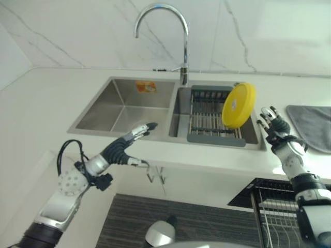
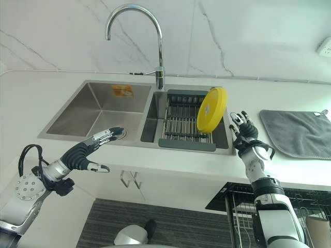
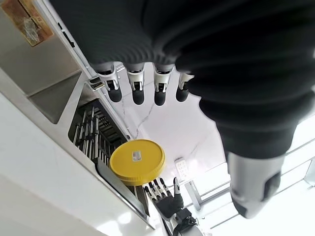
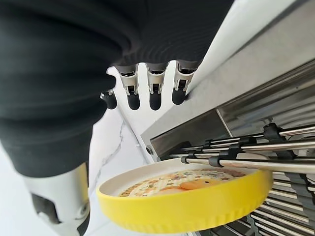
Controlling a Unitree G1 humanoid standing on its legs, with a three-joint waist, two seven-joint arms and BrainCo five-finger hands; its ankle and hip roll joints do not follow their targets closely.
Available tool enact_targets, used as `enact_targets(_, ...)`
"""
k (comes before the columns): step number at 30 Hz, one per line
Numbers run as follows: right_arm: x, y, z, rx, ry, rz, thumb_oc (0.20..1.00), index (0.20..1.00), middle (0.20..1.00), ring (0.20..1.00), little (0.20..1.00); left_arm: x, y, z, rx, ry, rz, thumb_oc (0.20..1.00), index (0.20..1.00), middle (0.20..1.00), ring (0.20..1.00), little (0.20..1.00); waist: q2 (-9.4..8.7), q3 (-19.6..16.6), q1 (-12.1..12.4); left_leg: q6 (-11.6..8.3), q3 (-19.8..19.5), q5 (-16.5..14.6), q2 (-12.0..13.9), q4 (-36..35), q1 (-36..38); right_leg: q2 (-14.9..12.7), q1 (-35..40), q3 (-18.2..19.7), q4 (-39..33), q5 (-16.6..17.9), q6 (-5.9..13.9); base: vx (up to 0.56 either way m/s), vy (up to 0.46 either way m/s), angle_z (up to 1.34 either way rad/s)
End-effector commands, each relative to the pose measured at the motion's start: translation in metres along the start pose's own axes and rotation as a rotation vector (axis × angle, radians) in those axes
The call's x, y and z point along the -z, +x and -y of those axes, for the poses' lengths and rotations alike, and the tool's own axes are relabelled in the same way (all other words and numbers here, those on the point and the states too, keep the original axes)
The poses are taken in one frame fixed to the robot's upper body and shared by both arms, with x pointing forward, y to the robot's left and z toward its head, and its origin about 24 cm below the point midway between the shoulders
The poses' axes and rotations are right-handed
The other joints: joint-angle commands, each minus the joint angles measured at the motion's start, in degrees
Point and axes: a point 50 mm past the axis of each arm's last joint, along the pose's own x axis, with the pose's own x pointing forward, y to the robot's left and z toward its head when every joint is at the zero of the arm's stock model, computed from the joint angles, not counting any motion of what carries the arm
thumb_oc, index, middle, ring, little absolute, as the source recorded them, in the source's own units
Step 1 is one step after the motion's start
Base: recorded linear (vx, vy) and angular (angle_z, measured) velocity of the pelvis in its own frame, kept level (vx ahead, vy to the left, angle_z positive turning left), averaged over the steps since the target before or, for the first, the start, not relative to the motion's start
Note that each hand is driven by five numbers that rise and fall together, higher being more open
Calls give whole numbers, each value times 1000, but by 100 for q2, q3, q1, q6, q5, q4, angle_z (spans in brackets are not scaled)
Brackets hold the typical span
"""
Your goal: Place the dishes in the dishwasher.
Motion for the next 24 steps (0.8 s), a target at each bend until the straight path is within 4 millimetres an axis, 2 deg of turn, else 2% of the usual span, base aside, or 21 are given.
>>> enact_targets(1, -53, 8, -6, -42, -89, 126, 1000, 1000, 1000, 1000, 1000, -13, 2, -1, 16, -9, 85, 1000, 1000, 1000, 1000, 1000, 101, -287, 196, 291, 266, -776, -124, 20, 312, 128, -599, 656, 728, -158, -87, 7, 42, 12)
enact_targets(11, -65, 8, 1, -30, -123, 140, 1000, 1000, 1000, 1000, 1000, -11, -2, 2, 34, -23, 69, 1000, 1000, 1000, 1000, 1000, 71, -271, 274, 334, 84, -766, -173, 20, 321, 144, -593, 704, 799, -202, -110, 31, 35, 10)
enact_targets(24, -68, 7, 0, -43, -152, 137, 1000, 1000, 1000, 1000, 1000, -11, -5, 4, 44, -30, 65, 1000, 1000, 1000, 1000, 1000, 52, -269, 318, 356, -46, -764, -206, 20, 322, 159, -599, 745, 868, -269, -135, 5, 4, 0)
